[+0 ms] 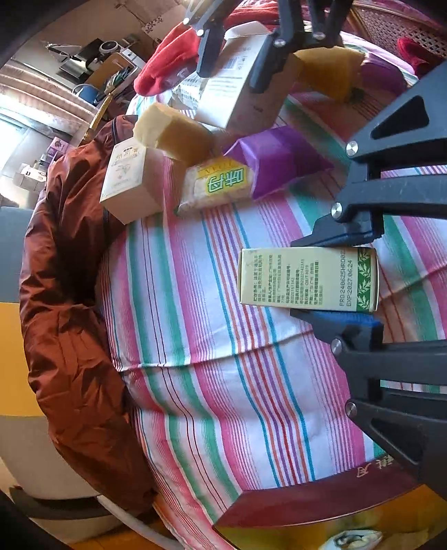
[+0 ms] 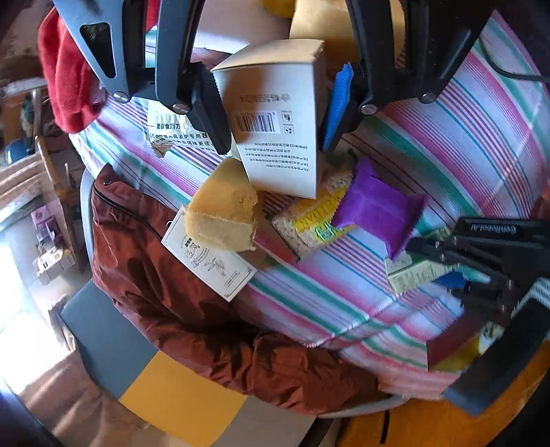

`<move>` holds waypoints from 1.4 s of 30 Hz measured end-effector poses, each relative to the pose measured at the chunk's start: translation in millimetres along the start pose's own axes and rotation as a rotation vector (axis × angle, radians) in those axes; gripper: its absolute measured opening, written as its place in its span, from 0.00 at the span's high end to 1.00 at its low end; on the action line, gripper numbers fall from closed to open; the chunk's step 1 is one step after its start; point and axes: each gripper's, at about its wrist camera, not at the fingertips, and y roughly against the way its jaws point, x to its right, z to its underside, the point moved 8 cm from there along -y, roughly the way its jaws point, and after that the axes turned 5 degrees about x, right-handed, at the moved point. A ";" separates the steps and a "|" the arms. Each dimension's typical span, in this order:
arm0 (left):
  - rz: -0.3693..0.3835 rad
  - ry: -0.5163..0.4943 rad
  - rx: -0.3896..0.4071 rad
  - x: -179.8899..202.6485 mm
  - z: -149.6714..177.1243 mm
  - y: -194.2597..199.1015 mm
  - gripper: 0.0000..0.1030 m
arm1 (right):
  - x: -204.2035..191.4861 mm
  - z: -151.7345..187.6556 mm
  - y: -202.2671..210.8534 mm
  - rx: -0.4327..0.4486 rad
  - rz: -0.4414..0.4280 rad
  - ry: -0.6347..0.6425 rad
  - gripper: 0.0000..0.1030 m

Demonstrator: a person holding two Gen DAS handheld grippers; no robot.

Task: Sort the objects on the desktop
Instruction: 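Grasp a white box with the right tool while the left tool grasps a green-labelled box, then place both boxes into the gold tray and open both tools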

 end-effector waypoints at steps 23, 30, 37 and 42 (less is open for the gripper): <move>-0.014 0.159 0.243 -83.5 45.2 141.0 0.71 | -104.2 -84.5 99.9 0.339 -0.182 -0.209 0.50; -0.140 0.291 0.257 -168.3 89.9 170.3 0.71 | -191.2 -133.3 94.3 0.353 -0.332 -0.172 0.50; -0.353 0.452 0.211 -258.8 138.3 178.0 0.50 | -222.4 -190.5 74.7 0.374 -0.297 -0.289 0.46; -0.378 0.515 0.226 -283.4 162.5 189.5 0.45 | -234.7 -208.1 61.8 0.363 -0.284 -0.319 0.30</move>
